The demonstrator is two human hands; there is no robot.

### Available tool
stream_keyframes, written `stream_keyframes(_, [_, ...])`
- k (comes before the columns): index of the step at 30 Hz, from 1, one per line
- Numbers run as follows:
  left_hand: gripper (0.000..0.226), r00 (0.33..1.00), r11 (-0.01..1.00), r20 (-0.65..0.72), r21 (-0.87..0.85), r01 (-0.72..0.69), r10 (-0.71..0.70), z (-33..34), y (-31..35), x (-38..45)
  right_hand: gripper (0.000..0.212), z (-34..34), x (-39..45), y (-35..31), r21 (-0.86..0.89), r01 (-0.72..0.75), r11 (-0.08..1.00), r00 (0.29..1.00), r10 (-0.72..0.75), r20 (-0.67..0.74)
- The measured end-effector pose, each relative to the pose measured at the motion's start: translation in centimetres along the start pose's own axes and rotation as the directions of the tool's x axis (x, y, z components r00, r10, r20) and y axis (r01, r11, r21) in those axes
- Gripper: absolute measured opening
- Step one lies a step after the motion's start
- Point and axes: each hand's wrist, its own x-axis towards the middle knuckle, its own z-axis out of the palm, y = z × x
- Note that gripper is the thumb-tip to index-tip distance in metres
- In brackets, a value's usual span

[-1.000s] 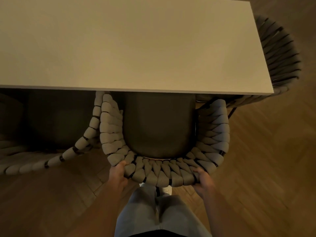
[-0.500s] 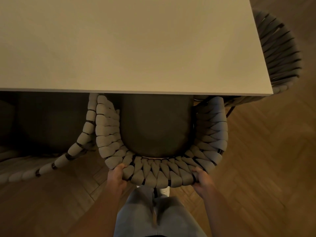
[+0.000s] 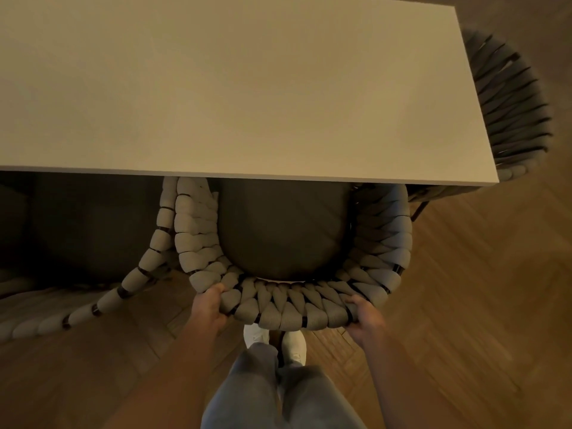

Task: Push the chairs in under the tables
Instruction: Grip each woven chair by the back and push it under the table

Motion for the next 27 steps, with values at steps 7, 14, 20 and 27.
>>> stream_keyframes(7, [0.036,1.0,1.0,0.001,-0.026,0.004,-0.004,0.3,-0.2,-0.3,0.031,0.3,0.4,-0.3,-0.012,-0.018,1.0,0.998,0.018,-0.053])
stream_keyframes(14, [0.042,1.0,1.0,0.0,0.025,0.002,-0.002,-0.1,0.2,-0.6,0.01,0.9,-0.2,-0.9,-0.039,-0.071,0.997,0.996,0.069,-0.057])
stream_keyframes(20, [0.043,1.0,1.0,-0.011,0.023,0.005,-0.005,0.0,0.2,-1.2,0.019,1.0,-0.2,-1.0,-0.068,-0.116,0.991,0.991,0.111,-0.077])
stream_keyframes(27, [0.047,0.999,0.991,-0.04,0.131,-0.024,0.03,-0.6,-0.1,-1.1,0.019,1.3,-0.8,-1.5,-0.128,-0.133,0.983,0.988,0.121,-0.096])
